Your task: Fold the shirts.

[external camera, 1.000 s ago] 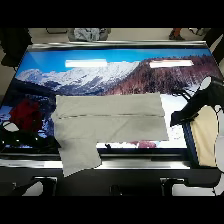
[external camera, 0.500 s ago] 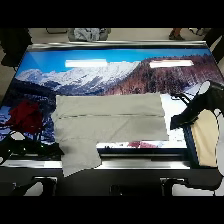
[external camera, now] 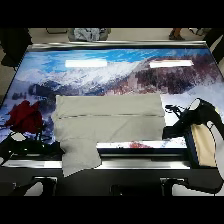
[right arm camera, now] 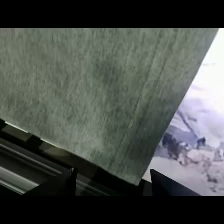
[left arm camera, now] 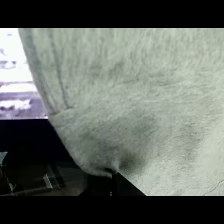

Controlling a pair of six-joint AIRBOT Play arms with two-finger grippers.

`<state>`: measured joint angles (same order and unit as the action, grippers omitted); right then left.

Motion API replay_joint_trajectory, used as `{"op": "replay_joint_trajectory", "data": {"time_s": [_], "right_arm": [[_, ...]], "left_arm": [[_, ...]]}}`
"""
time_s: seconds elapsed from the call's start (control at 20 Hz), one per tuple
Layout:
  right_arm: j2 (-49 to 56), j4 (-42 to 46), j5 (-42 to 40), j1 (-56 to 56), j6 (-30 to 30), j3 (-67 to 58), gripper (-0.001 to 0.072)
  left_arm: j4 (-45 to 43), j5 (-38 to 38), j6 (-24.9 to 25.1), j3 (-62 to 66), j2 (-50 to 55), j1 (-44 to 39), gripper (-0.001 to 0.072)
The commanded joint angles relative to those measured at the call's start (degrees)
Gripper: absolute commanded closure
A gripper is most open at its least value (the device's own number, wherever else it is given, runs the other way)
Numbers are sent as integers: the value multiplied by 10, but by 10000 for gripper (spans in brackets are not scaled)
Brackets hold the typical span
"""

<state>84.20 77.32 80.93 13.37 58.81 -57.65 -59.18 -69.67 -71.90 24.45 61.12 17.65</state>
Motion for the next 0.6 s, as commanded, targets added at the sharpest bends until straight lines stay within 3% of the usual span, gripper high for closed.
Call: {"op": "replay_joint_trajectory", "data": {"time_s": [0.0,0.1,0.15,0.25,0.35,0.55], "right_arm": [[1,-19,-61,0,33,19,160],[13,-24,-50,0,40,19,180],[20,-23,-44,0,40,19,300],[23,-21,-36,0,40,18,669],[13,-19,-33,0,26,12,667],[-29,-24,-33,0,-8,-49,671]], "left_arm": [[-1,3,-1,0,0,0,676],[-1,3,0,0,0,0,676],[-1,3,0,0,0,0,676],[-1,3,0,0,0,0,676],[-1,1,20,12,-6,0,677],[24,-22,15,95,-70,0,681]]}}
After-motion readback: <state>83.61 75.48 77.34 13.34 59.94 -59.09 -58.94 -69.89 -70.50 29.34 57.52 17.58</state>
